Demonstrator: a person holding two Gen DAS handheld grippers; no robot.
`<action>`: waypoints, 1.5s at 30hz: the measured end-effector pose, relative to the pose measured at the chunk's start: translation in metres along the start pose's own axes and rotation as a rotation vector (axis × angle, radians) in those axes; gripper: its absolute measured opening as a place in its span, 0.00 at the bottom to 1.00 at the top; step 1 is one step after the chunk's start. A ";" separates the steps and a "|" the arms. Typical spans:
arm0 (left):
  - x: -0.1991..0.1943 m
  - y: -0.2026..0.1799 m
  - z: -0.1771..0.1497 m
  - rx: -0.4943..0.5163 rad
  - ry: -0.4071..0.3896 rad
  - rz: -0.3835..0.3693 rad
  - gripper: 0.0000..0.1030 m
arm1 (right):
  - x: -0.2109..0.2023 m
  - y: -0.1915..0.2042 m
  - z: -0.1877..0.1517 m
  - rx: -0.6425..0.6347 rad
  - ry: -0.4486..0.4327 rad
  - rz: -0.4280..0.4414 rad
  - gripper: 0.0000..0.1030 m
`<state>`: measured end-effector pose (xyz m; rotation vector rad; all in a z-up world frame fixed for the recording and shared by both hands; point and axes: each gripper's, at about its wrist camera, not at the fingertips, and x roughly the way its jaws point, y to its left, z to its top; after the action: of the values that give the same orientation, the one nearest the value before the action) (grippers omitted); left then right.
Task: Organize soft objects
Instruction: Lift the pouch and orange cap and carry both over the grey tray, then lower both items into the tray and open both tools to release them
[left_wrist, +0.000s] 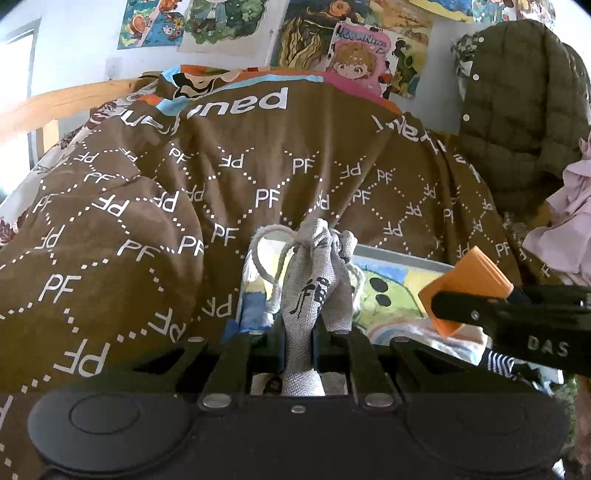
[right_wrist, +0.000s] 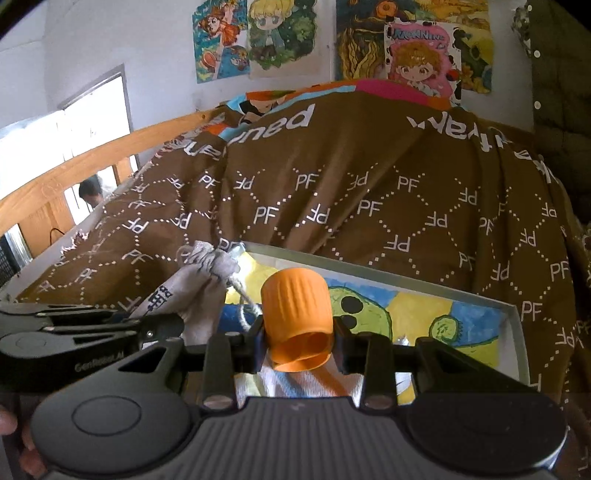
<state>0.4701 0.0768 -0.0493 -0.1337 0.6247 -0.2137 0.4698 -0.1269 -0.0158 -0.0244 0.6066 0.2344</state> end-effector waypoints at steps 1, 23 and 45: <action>0.001 0.000 -0.001 0.003 0.001 0.001 0.13 | 0.002 0.000 -0.001 -0.001 0.002 -0.005 0.38; 0.014 0.009 -0.020 -0.023 0.063 -0.015 0.16 | 0.020 0.000 -0.021 -0.055 0.037 -0.040 0.45; 0.014 0.006 -0.031 -0.026 0.098 0.002 0.28 | 0.012 -0.005 -0.025 -0.057 0.024 -0.013 0.56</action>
<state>0.4640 0.0777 -0.0835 -0.1479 0.7253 -0.2112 0.4667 -0.1320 -0.0435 -0.0858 0.6239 0.2391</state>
